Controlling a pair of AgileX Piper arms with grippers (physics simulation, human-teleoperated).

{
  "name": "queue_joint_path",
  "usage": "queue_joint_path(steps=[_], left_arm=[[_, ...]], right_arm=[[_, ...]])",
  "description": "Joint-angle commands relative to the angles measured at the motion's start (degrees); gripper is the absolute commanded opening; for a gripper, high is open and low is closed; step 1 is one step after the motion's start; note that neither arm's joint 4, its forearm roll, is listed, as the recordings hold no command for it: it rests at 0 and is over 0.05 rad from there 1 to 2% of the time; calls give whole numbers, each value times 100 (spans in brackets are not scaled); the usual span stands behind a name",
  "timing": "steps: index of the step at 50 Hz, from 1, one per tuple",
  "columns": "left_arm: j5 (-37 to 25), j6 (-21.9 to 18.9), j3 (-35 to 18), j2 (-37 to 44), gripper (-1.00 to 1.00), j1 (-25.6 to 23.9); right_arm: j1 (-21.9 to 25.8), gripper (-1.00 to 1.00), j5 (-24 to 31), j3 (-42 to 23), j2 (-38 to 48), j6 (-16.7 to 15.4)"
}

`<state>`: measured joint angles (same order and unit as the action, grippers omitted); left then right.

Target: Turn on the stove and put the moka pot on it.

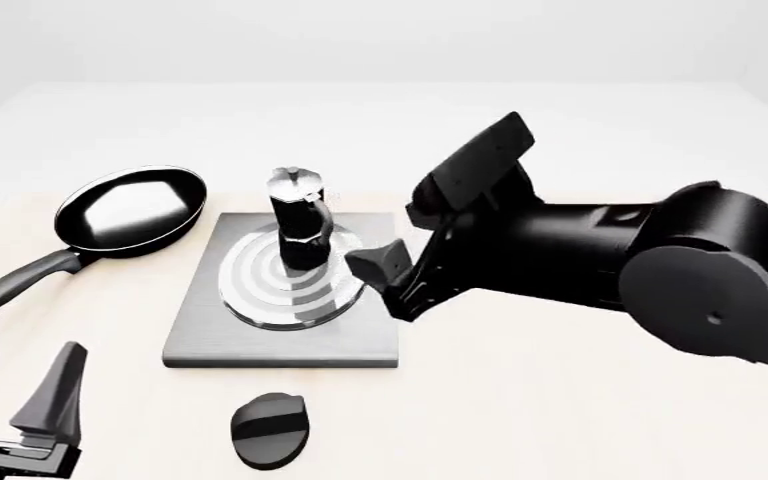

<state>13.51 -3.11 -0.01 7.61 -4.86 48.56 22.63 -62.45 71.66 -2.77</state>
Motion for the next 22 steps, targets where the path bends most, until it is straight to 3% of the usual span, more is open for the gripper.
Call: queue_joint_path(steps=[1,10,12,22], left_arm=[[25,-126,0,45,100,-78],[19,-138,0,56,100,-83],[-76,-156,0,-57,100,-115],[-239,-218,0,-258,100,-160]], right_arm=[[-44,100,155,447,-1187,-191],[-217,100,287,1160,-2488,-274],[-316,100,263,1371,-2797,-117],[-782,100,418,2214,-4378,5]])
